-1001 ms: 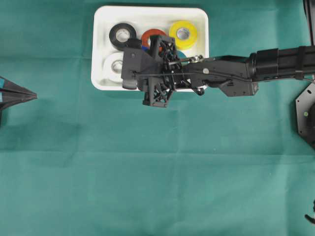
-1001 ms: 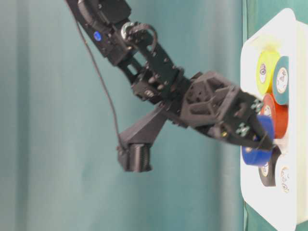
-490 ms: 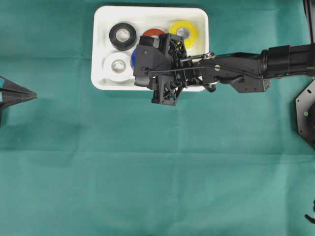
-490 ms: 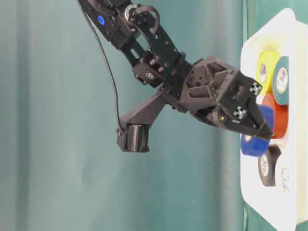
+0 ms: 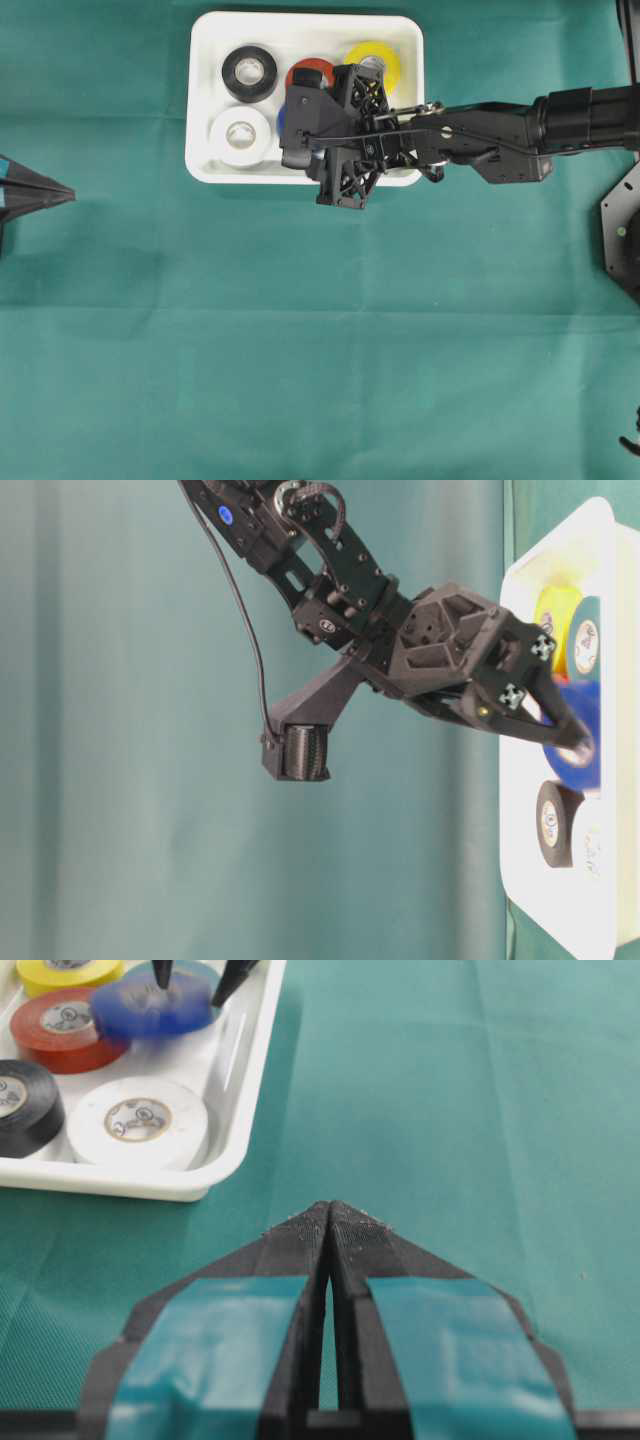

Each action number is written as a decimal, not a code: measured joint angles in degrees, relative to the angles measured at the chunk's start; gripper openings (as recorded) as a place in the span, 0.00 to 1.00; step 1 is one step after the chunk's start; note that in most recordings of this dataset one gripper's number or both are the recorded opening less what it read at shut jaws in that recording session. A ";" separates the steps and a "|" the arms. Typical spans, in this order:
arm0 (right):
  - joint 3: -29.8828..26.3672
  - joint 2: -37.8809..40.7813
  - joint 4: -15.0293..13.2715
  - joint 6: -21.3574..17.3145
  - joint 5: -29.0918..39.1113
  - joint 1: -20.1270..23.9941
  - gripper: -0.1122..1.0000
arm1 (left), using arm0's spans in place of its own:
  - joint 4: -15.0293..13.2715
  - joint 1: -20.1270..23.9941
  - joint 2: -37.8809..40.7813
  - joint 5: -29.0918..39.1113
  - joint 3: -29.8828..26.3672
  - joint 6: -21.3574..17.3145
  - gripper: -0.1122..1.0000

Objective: Put the tape into the white case with the right arm.
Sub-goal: 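Open the right gripper and retract it to the right side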

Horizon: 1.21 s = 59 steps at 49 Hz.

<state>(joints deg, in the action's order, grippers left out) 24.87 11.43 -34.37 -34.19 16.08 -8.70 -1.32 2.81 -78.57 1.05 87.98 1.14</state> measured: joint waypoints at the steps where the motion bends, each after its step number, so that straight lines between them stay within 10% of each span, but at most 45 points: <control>1: 0.00 0.00 0.00 -0.09 0.00 0.00 0.52 | 0.00 0.00 0.00 0.00 0.00 0.00 0.10; 5: 0.00 0.00 -0.09 0.00 -0.09 0.00 0.73 | 0.00 0.00 0.00 0.00 0.00 0.00 0.10; 12: 0.79 -0.88 0.00 0.00 0.53 0.00 0.55 | 0.00 0.00 0.00 0.09 0.00 0.00 0.10; 59: 37.09 -38.41 0.35 -0.97 -10.46 0.00 0.54 | 0.00 0.09 0.00 0.09 0.00 0.00 0.10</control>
<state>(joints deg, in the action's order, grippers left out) 61.96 -26.98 -34.01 -35.16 5.63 -8.70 -1.32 2.90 -78.57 1.14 87.98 1.14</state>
